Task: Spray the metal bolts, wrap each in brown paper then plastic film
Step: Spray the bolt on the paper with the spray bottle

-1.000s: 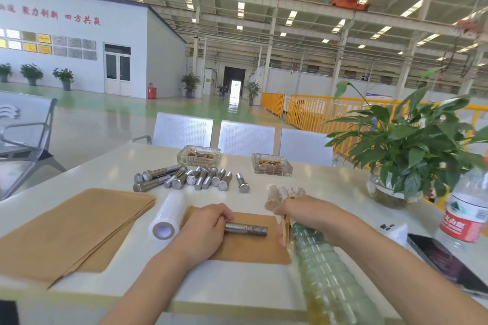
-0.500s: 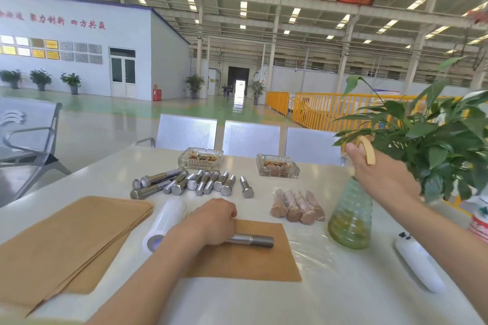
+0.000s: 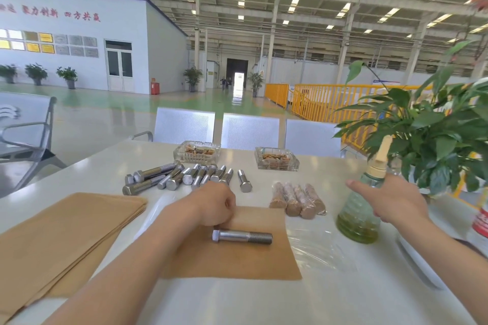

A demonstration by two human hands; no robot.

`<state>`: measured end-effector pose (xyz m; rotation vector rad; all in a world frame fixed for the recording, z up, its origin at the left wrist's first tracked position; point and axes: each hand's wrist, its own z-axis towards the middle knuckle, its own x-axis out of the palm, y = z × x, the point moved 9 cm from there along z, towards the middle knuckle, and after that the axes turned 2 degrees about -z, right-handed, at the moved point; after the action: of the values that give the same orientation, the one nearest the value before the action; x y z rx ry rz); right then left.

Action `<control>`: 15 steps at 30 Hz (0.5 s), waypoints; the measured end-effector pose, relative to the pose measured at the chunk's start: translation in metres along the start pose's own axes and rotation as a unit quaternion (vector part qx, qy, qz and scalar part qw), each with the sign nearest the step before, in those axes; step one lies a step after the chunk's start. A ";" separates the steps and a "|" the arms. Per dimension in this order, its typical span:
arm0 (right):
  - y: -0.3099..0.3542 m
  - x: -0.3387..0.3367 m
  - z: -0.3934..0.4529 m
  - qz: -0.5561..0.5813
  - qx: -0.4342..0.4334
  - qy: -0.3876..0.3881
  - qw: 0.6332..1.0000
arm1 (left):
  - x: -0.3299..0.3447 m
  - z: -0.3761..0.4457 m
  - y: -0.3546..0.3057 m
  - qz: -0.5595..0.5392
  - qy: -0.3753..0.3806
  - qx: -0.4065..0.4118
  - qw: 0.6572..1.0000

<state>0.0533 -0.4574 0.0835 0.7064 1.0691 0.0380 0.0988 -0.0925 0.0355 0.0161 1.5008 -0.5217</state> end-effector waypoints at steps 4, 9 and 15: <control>0.002 0.001 -0.008 0.038 0.005 0.023 0.999 | -0.019 -0.017 -0.009 -0.019 -0.037 0.049 0.998; -0.009 -0.023 -0.062 0.014 -0.033 -0.089 0.995 | -0.035 -0.048 -0.034 0.062 -0.098 0.150 0.982; 0.097 0.019 -0.132 0.141 -0.267 0.038 0.953 | -0.022 -0.076 -0.046 0.122 -0.110 0.191 0.968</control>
<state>-0.0151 -0.3079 0.0836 0.3605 0.9636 0.5837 0.0118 -0.1015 0.0637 0.4262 1.1441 -0.5851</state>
